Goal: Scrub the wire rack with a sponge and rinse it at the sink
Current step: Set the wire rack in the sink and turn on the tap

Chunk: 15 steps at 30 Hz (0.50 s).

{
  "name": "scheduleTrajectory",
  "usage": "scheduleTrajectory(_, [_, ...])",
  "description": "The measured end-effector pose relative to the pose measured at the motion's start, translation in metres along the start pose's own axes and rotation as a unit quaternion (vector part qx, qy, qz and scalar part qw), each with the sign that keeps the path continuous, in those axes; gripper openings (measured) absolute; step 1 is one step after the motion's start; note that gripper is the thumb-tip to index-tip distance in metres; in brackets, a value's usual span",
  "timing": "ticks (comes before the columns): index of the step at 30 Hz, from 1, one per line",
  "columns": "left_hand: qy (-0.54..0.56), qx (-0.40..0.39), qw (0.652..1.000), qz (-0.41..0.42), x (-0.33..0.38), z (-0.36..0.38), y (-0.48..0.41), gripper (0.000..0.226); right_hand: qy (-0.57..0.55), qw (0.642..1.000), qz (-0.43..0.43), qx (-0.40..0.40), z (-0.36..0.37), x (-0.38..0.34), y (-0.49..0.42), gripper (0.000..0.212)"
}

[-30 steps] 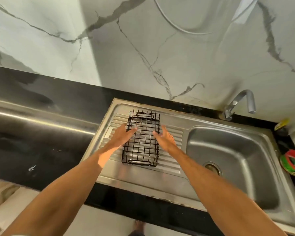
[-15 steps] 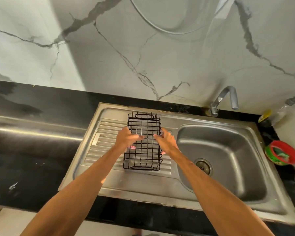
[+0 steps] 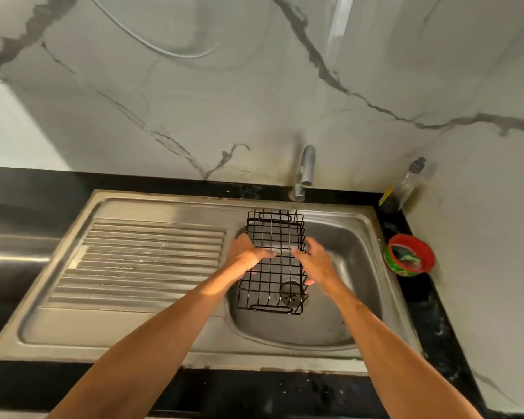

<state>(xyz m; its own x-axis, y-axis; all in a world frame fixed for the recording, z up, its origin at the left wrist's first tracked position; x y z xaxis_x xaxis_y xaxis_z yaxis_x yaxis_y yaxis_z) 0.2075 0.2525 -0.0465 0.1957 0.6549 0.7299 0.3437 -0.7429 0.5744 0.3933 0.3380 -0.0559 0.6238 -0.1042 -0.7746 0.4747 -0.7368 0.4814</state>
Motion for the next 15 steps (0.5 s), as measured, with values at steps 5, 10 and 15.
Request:
scheduleTrajectory(5, [0.013,-0.029,0.999,-0.009,0.002,0.061,-0.027,0.055,-0.031,0.999,0.014,-0.028,-0.028,0.057,-0.015,0.068])
scheduleTrajectory(10, [0.029,-0.041,0.998,-0.026,-0.017,0.087,-0.048,0.087,-0.022,0.997,0.052,-0.046,-0.021,0.094,-0.044,0.069])
scheduleTrajectory(15, [0.029,-0.053,0.997,-0.047,-0.052,0.103,-0.079,0.074,-0.003,0.996,0.073,-0.051,-0.001,0.123,-0.069,0.067])
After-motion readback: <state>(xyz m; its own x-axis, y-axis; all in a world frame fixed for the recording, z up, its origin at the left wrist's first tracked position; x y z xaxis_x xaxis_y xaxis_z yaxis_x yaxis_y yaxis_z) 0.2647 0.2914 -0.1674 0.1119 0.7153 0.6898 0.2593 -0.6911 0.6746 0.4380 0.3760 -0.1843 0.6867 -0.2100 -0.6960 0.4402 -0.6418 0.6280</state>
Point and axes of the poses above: each hand's wrist, its own y-axis away from the middle knuckle, its own z-axis out of the palm, x = y × z, the point moved 9 cm from there along -y, towards the middle knuckle, and after that the axes turned 12 degrees about -x, right-handed, at the moved point
